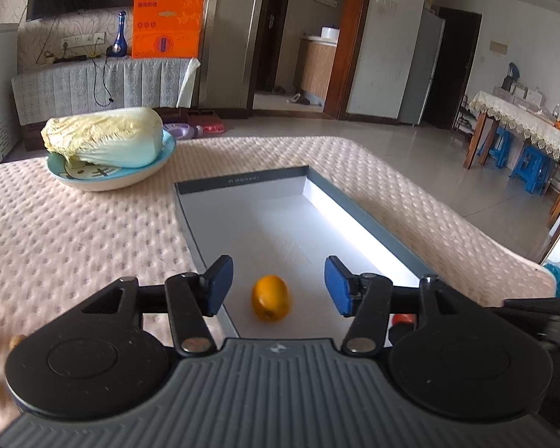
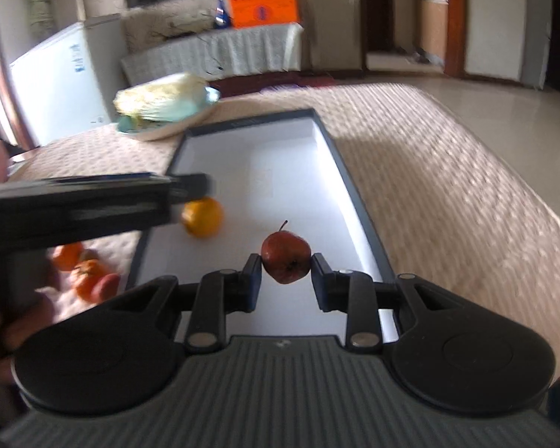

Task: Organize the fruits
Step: 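Open the left tool over the box while the right tool releases the apple into it, then grasp a green tomato with the left tool while the right tool grasps another red apple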

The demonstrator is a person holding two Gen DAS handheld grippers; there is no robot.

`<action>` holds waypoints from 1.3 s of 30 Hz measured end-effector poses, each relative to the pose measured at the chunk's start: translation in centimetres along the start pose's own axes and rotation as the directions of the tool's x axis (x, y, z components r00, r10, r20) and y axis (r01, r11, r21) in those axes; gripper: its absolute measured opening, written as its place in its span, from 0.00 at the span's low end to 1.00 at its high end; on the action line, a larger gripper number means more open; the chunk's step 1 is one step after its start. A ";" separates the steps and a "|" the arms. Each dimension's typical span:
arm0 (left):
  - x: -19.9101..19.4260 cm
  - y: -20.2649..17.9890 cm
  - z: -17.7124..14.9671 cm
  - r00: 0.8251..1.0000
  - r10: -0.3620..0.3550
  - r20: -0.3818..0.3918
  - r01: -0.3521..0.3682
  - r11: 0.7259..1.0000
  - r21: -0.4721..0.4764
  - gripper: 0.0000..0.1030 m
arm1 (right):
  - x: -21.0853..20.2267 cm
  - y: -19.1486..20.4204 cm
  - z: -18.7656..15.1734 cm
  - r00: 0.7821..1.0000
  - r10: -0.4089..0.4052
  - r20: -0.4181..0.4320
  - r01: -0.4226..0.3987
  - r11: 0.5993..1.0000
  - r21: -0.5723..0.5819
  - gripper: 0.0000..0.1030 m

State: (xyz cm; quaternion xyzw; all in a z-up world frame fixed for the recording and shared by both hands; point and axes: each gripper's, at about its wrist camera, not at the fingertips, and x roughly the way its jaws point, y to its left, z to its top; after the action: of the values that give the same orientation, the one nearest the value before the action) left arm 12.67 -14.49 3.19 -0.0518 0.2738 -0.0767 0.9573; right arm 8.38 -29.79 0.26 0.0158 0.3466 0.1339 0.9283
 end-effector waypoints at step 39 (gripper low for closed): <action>-25.2 17.2 -8.7 0.906 0.422 -0.008 -0.413 0.880 -0.234 0.62 | -7.6 10.1 -3.6 0.969 0.210 0.128 -0.192 0.971 -0.144 0.50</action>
State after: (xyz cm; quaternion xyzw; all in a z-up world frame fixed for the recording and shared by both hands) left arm -11.01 6.31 6.41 -0.1037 0.2650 0.1647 0.9444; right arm -1.81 -22.27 3.65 -0.0004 0.2664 0.2484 0.9313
